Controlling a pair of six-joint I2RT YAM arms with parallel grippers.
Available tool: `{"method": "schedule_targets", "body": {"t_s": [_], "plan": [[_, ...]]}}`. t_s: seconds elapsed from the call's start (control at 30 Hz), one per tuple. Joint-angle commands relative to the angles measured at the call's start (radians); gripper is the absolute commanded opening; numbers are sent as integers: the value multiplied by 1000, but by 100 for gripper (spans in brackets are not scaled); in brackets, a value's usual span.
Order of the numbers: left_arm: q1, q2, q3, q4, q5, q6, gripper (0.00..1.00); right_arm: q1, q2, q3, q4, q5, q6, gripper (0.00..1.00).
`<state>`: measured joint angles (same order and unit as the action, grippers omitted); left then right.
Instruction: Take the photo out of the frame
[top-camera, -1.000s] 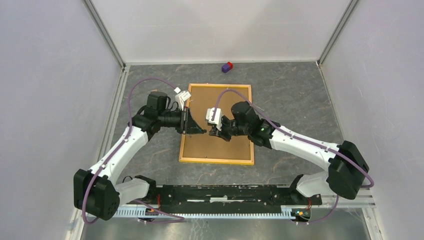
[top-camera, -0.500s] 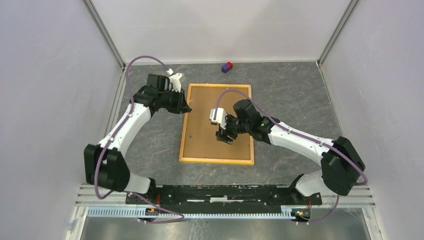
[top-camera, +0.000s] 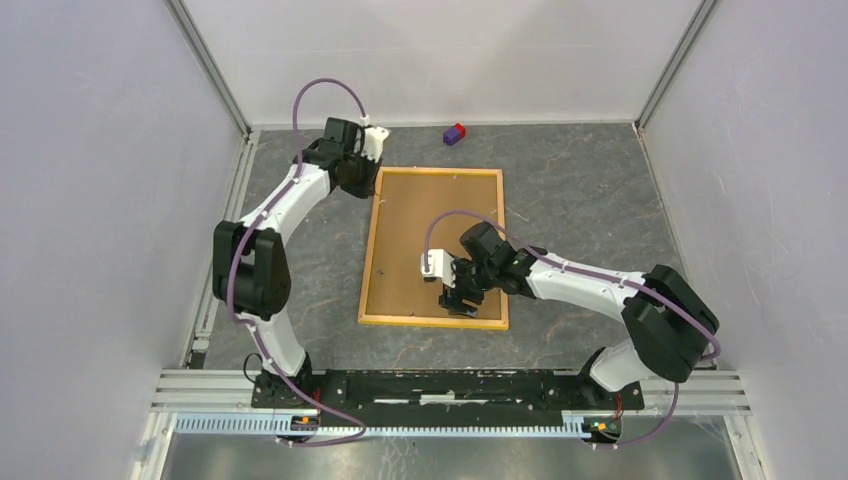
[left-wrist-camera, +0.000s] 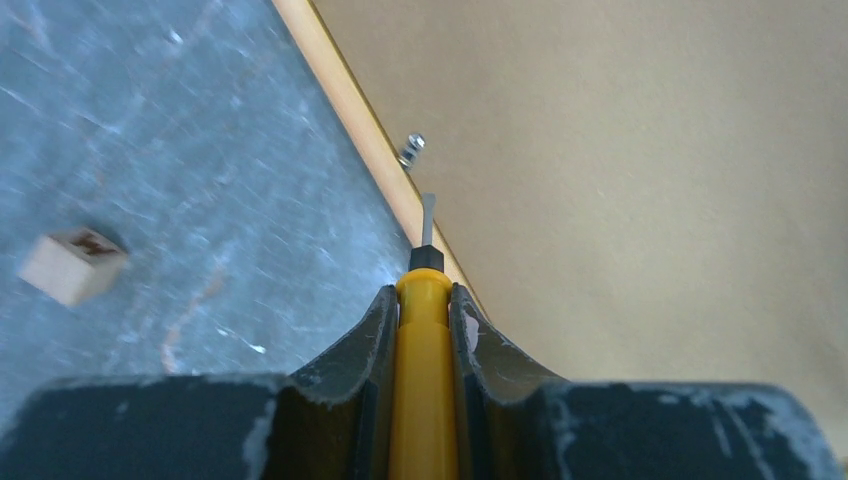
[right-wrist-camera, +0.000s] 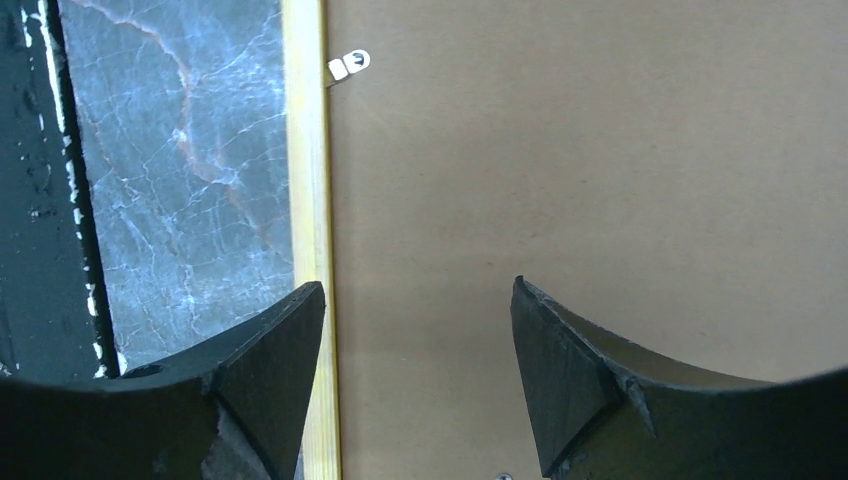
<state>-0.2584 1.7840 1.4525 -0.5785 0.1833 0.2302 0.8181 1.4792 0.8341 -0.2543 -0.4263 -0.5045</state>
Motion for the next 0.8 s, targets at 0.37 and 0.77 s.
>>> {"method": "schedule_targets", "body": {"t_s": [0.37, 0.77], "plan": [[-43, 177, 224, -4, -103, 155, 2, 37, 67, -9, -17, 15, -45, 64], [-69, 238, 251, -20, -212, 190, 2, 55, 107, -1, -42, 13, -48, 59]]}}
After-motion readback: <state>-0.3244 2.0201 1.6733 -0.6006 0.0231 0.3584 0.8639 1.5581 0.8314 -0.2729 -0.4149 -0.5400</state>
